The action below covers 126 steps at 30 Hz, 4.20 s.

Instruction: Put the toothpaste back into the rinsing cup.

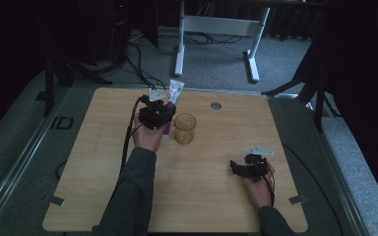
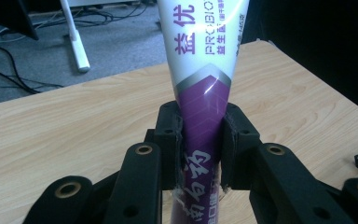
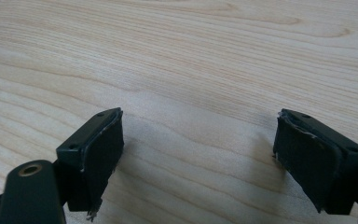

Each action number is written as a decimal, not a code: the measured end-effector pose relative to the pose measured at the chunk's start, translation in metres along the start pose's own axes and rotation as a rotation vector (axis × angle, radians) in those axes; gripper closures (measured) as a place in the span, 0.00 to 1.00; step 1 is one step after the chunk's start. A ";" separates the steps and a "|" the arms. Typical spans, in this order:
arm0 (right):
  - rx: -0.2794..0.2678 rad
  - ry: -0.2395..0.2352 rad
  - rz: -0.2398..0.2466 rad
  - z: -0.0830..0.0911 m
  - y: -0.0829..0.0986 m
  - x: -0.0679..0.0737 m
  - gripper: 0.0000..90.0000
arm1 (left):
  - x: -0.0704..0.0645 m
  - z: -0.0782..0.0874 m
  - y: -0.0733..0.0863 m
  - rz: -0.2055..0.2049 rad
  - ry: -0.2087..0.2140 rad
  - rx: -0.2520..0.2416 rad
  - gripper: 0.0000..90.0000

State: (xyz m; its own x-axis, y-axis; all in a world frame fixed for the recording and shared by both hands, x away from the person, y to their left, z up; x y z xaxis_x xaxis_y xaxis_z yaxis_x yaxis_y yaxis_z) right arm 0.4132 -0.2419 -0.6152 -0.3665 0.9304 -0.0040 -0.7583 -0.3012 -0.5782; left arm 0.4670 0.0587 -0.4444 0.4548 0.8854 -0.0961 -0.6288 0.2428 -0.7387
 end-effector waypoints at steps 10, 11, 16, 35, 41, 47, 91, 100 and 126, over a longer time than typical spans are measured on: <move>0.000 -0.001 0.000 0.000 0.000 0.000 0.18 | 0.005 -0.001 -0.003 0.010 -0.004 -0.016 0.79; -0.001 -0.001 0.000 0.000 0.000 0.000 0.18 | 0.006 -0.001 -0.004 0.012 -0.004 -0.020 0.80; 0.000 -0.001 -0.001 0.000 0.000 0.000 0.18 | 0.006 0.000 -0.006 0.011 -0.010 -0.029 0.80; 0.000 -0.002 -0.001 0.000 0.000 0.000 0.18 | -0.002 -0.002 -0.021 -0.024 -0.008 -0.083 0.80; -0.001 -0.002 0.002 0.000 0.000 0.000 0.18 | 0.001 -0.003 -0.023 -0.009 -0.006 -0.098 0.80; -0.001 -0.002 0.001 0.000 0.000 0.000 0.18 | 0.002 -0.004 -0.024 -0.009 -0.005 -0.113 0.80; 0.000 -0.005 0.011 -0.001 -0.002 0.002 0.18 | -0.006 -0.014 -0.033 0.024 0.025 -0.195 0.79; 0.000 -0.005 0.011 -0.001 -0.002 0.002 0.18 | -0.008 -0.016 -0.034 0.021 0.026 -0.202 0.79; 0.001 -0.005 0.010 -0.001 -0.002 0.002 0.18 | -0.009 -0.027 -0.037 0.046 0.026 -0.217 0.79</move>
State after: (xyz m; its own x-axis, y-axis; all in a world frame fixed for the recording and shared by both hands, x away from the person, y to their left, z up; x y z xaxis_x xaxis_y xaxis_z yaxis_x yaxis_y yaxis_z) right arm 0.4144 -0.2395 -0.6153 -0.3763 0.9265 -0.0057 -0.7552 -0.3103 -0.5774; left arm 0.5030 0.0306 -0.4341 0.4471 0.8821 -0.1483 -0.5002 0.1091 -0.8590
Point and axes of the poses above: each handheld gripper's, and its own axes: z roughly backward along the jaws, y roughly out of its underside, x roughly to its left, the point moved 8 cm from there along -z, roughly forward along the jaws, and after that the axes turned 11 degrees about x, right-handed, at the moved point
